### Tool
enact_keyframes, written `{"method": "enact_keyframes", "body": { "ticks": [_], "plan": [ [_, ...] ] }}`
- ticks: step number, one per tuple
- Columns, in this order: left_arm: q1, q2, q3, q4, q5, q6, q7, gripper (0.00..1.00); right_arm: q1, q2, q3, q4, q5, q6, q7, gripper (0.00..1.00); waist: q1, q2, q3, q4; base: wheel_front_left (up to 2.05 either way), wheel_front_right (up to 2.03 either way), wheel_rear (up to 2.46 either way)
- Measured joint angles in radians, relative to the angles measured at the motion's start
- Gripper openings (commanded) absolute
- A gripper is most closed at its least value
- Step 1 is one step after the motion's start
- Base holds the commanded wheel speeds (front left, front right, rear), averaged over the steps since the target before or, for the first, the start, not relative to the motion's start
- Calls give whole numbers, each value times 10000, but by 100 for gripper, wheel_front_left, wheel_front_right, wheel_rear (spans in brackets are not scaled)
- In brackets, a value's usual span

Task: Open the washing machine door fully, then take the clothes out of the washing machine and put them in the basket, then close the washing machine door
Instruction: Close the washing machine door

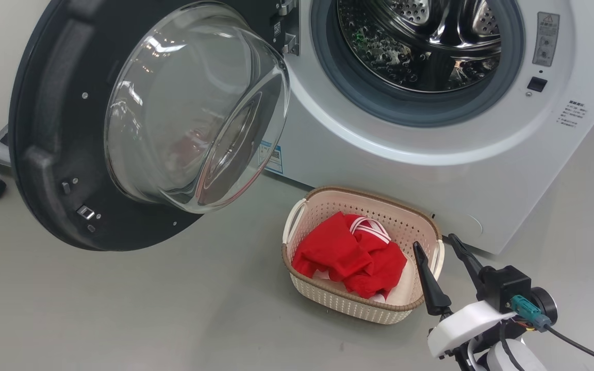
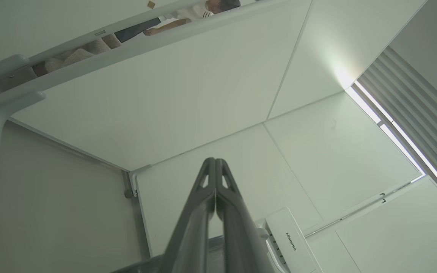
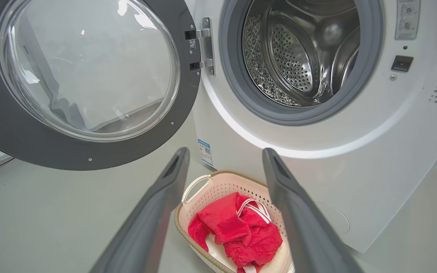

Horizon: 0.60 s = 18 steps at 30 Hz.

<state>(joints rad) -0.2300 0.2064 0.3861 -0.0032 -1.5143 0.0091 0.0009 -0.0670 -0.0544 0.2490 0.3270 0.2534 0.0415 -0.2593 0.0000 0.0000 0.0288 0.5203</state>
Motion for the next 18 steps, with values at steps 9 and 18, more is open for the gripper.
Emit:
{"method": "enact_keyframes", "body": {
  "ticks": [9,18],
  "plan": [
    [-872,729,1016,1831,-840,675,374,0,-1,-35,79,-128,-21,0,-2,100,0,0,234,-459,0,0,0],
    [-1252,1262,493,3252,-1007,842,1365,0,-47,-123,119,-219,-100,12,-2,100,0,0,499,-829,0,0,0]
  ]
}}
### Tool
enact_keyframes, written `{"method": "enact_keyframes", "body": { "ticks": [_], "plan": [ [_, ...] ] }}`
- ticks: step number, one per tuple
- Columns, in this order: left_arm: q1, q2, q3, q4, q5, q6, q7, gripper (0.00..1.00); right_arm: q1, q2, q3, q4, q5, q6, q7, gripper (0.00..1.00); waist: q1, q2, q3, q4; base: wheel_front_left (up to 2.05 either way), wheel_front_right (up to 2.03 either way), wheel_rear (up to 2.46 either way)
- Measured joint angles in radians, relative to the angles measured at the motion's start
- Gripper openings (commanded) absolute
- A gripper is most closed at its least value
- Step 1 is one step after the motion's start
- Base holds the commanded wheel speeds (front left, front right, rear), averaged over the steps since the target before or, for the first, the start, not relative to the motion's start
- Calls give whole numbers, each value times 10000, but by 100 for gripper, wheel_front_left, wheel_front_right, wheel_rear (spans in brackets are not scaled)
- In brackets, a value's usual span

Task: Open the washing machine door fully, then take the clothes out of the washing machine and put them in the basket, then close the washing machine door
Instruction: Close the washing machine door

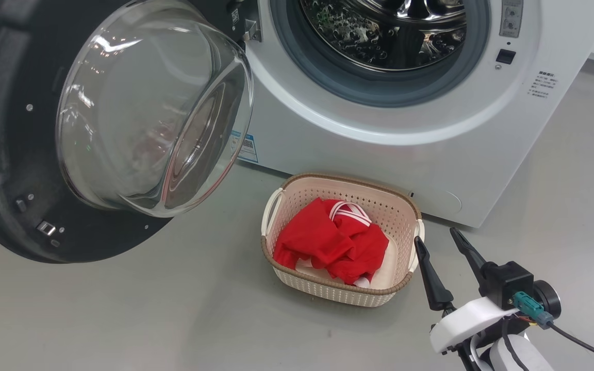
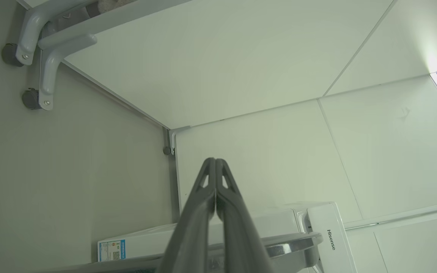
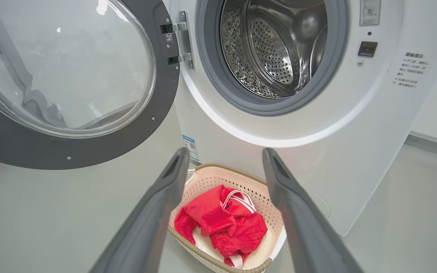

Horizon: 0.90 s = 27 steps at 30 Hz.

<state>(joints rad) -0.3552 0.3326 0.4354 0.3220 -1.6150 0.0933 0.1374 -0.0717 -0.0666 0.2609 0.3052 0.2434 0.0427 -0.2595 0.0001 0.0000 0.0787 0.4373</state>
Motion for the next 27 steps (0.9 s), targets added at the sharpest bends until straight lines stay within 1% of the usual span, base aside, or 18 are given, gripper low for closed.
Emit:
{"method": "enact_keyframes", "body": {
  "ticks": [4,11,15,21,27],
  "plan": [
    [-213,35,-389,401,-8,61,502,0,-20,-48,-2,-44,-13,2,0,100,0,0,120,-143,0,0,0],
    [-554,276,-809,1047,-8,71,1066,0,-37,-155,-25,-67,-27,2,2,100,0,0,308,-343,0,0,0],
    [-705,280,-1127,1325,-6,65,1373,0,-39,-228,-52,-75,-27,2,2,100,0,0,362,-391,0,0,0],
    [-847,286,-1413,1730,-6,-167,1766,0,-43,-242,-61,-81,-27,2,2,100,0,0,414,-432,0,0,0],
    [-1081,286,-1486,1983,-46,-477,2228,0,-79,-259,-65,-96,-27,2,2,100,0,0,459,-452,0,0,0]
  ]
}}
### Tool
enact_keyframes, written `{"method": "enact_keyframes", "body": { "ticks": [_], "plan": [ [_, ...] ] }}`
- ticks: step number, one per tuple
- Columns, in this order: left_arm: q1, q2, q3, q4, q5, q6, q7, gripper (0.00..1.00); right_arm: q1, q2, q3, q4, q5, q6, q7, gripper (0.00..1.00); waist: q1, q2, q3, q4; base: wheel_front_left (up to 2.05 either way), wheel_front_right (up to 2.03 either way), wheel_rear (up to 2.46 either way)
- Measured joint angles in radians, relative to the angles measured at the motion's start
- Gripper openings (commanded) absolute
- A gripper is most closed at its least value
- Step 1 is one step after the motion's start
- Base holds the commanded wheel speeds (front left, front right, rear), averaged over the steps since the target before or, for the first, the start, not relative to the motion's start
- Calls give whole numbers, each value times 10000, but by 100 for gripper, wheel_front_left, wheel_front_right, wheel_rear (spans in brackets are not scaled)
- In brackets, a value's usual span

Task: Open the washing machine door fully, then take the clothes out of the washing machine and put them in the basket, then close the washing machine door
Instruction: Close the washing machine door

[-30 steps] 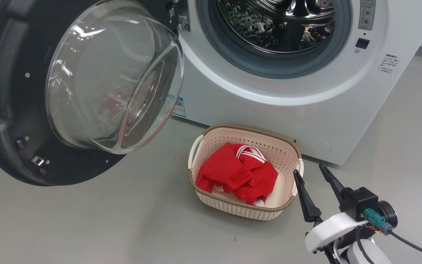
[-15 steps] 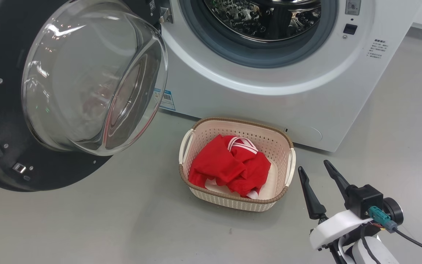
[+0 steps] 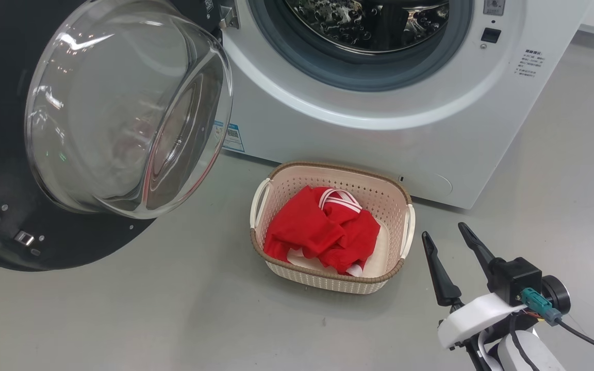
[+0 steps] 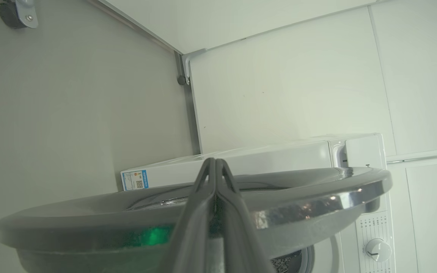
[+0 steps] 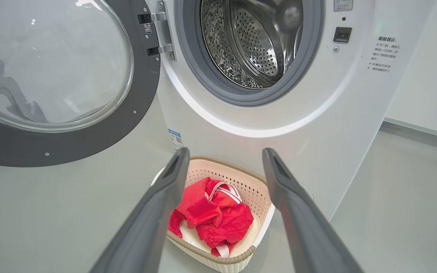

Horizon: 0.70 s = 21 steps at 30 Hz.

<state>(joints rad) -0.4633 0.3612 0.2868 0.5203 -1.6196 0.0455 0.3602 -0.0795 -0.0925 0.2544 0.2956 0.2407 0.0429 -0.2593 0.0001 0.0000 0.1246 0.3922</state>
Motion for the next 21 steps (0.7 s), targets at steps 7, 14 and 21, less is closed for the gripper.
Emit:
{"method": "enact_keyframes", "body": {
  "ticks": [7,14,21],
  "plan": [
    [-77,17,33,159,-468,-359,591,0,-60,-4,-31,-12,0,-2,0,100,0,0,33,4,0,0,0],
    [-74,77,-130,146,-648,-755,1461,0,-139,-13,-71,-35,2,-6,0,100,0,0,31,29,0,0,0],
    [-43,33,-357,29,-1093,-1049,2328,0,-139,-15,-75,-33,2,-6,0,100,0,0,-13,29,0,0,0]
  ]
}}
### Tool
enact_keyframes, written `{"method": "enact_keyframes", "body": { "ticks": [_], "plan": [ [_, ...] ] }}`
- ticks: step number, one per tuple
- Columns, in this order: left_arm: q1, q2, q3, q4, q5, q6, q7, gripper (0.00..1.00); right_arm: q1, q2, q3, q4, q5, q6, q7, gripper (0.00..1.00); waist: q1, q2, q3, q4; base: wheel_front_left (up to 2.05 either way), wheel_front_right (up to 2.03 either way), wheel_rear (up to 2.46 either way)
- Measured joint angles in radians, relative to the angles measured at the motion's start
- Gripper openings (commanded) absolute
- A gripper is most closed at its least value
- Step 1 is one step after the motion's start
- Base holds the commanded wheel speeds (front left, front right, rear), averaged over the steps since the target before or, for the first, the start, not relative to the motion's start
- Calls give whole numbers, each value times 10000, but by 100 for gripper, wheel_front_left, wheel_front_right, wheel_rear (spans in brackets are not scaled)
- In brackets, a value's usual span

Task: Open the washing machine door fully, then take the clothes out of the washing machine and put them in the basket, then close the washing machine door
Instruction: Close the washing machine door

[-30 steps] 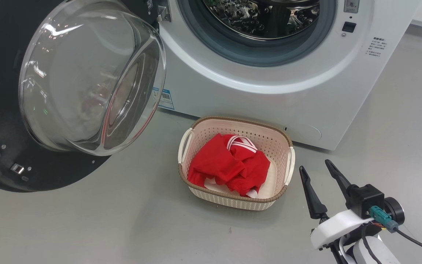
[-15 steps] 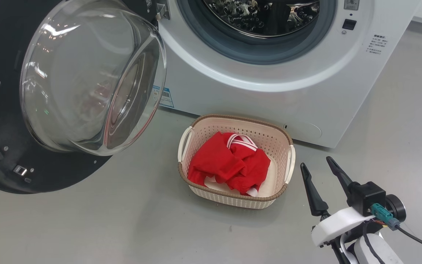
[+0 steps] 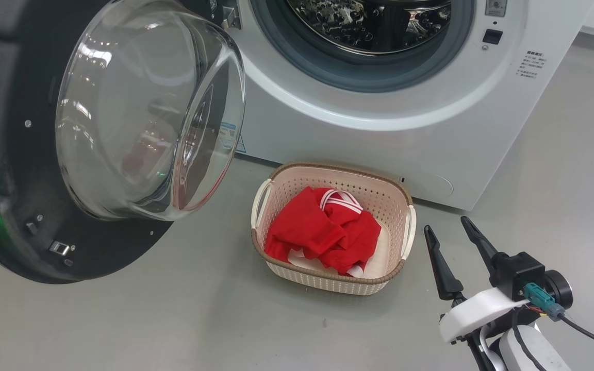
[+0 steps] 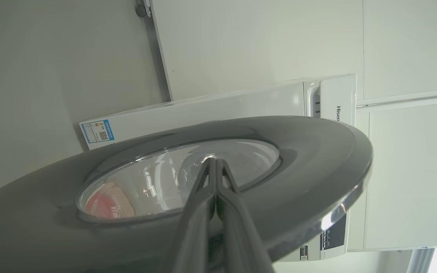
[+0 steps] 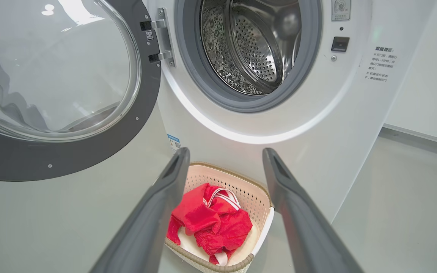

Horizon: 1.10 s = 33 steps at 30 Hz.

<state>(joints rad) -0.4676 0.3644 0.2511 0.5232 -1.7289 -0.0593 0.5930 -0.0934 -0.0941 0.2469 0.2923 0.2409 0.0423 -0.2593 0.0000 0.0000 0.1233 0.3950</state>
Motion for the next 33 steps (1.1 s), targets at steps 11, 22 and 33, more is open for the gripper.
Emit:
{"method": "enact_keyframes", "body": {
  "ticks": [11,22,33],
  "plan": [
    [650,-12,-257,-752,-635,-265,1498,0,-1,8,56,10,0,-6,0,100,0,0,-131,-194,0,0,0],
    [1300,10,-769,-2161,-777,-454,2846,0,-1,27,81,2,2,-12,0,100,0,0,-162,-626,0,0,0],
    [1826,-295,-997,-3611,-1367,-514,3745,0,-8,121,127,-31,19,-98,0,100,0,0,-63,-1295,0,0,0]
  ]
}}
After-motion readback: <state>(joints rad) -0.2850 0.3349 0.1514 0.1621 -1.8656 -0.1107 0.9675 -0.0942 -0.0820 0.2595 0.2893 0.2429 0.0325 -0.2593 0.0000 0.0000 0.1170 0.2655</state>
